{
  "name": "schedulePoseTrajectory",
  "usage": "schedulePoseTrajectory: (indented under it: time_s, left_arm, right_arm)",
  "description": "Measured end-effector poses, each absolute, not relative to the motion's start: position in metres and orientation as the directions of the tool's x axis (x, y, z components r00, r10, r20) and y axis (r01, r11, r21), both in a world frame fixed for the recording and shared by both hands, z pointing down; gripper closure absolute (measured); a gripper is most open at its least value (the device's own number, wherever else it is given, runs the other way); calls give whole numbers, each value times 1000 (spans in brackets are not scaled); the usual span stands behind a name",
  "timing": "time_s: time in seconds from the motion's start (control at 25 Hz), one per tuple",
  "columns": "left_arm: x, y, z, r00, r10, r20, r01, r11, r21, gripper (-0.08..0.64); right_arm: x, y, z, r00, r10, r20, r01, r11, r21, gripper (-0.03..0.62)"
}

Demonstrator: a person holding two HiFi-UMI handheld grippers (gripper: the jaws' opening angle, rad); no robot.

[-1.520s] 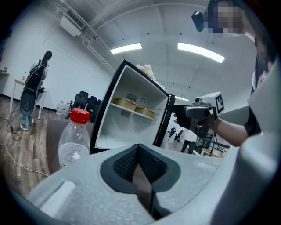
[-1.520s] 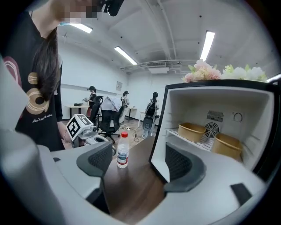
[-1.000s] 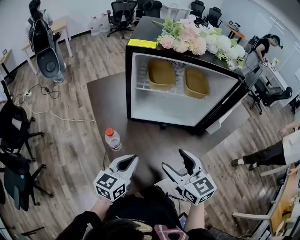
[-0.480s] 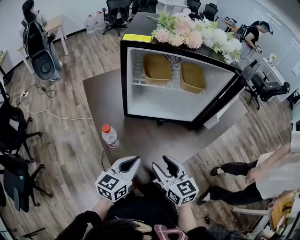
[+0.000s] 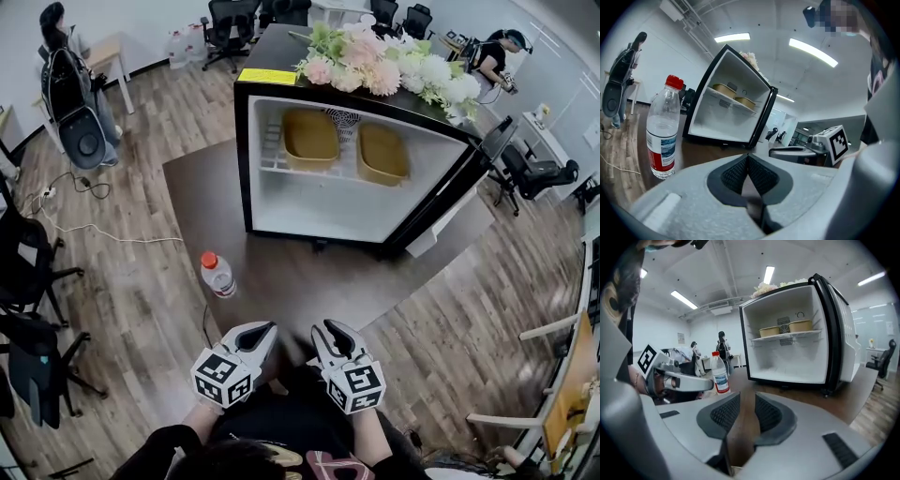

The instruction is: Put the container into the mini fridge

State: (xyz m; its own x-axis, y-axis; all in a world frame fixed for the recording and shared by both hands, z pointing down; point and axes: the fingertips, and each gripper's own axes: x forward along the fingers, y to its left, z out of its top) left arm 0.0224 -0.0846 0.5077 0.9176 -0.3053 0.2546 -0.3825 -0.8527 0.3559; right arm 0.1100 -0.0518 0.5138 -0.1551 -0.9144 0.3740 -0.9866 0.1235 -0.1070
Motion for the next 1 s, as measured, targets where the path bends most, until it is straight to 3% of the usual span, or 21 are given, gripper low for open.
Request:
schedulePoseTrajectory:
  time_s: [0.16,1.0]
  left_arm:
    - [27,-83,508,923,-295,248,-372,-852,370,552]
    - [29,-83,511,934,-260,246,-338,-866,368,552]
  right_arm:
    - [122,-52,514,-75,-922,381,-996,47,-82,581]
    - [122,-58,509,-15,-936,353,-995,-19,-95,584]
